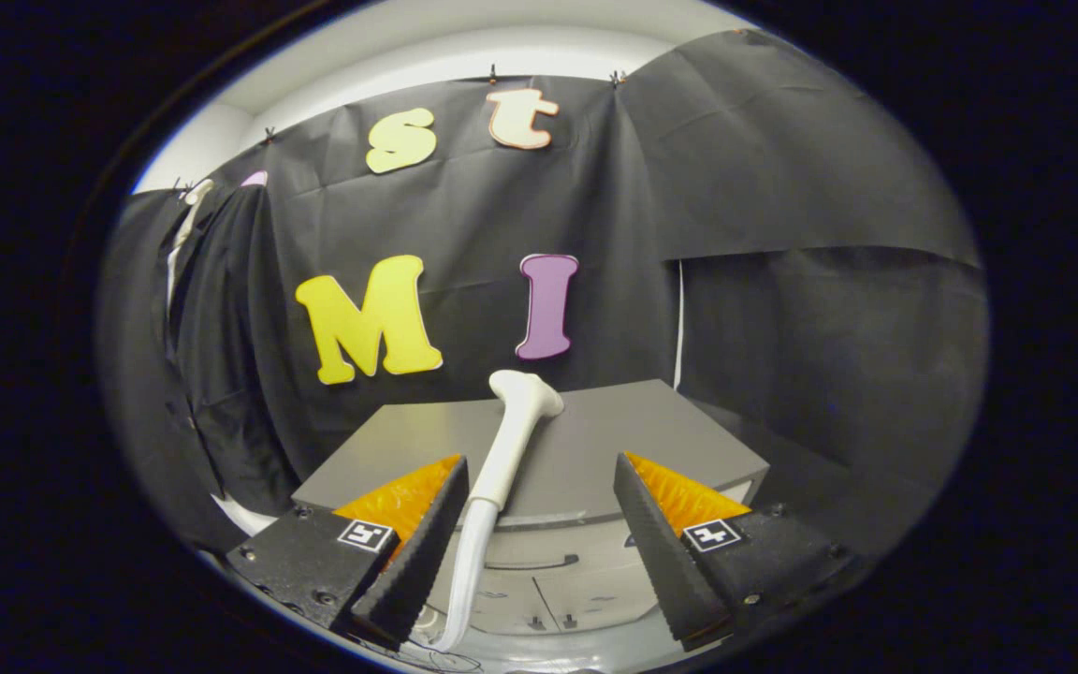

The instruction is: Iron the clothes twice with a garment steamer, once on the left side and once on the right side.

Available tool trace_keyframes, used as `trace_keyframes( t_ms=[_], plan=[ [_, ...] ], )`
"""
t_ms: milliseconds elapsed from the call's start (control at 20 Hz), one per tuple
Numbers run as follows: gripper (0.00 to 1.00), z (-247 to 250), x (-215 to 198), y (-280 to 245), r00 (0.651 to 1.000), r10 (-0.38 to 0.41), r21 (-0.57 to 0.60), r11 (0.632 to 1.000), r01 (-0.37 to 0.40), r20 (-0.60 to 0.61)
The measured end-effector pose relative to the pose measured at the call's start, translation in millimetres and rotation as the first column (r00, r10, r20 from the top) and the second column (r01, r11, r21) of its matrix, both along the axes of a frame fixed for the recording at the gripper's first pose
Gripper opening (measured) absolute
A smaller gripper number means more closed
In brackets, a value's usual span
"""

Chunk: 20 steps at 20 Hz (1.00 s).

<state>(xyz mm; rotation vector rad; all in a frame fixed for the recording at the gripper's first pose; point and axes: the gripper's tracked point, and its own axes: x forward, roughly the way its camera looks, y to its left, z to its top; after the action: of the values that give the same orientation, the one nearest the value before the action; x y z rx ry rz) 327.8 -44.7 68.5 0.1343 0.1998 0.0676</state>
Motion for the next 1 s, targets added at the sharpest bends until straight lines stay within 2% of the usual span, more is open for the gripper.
trace_keyframes(
  t_ms=[400,800,850,1000],
  plan=[
    [0.97,-37.2,99.3,21.7,0.98,0.097,-0.02,0.995,-0.102,-0.175],
    [0.93,-61.2,139.2,47.8,0.945,0.173,-0.014,0.983,-0.184,-0.278],
    [0.92,-62.3,138.1,50.2,0.939,0.186,-0.008,0.98,-0.196,-0.289],
    [0.73,-70.1,146.9,55.4,0.931,0.187,-0.011,0.98,-0.201,-0.314]
  ],
)
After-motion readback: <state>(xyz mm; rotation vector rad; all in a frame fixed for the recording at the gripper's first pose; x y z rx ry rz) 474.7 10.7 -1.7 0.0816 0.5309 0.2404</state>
